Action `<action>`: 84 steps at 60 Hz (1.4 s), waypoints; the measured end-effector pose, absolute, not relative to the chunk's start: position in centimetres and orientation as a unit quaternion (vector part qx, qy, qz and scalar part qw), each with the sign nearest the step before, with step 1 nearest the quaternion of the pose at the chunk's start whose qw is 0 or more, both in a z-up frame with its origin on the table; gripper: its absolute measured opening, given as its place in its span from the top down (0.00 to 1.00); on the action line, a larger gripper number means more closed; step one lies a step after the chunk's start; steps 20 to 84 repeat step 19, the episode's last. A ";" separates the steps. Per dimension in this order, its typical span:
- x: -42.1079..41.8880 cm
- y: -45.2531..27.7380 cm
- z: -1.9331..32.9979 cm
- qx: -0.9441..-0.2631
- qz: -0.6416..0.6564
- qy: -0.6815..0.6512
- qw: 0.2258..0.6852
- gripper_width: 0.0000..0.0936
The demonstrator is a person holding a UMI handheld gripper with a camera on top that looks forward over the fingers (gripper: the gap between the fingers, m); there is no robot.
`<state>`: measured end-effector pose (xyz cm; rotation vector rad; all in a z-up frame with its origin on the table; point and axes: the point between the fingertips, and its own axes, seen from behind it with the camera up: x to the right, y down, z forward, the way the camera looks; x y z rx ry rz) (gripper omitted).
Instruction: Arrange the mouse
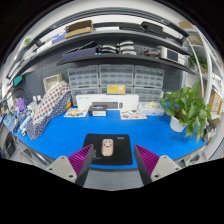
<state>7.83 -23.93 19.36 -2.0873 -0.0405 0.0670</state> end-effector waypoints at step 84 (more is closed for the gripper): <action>10.8 -26.6 20.7 -0.852 0.013 -0.004 0.523 0.14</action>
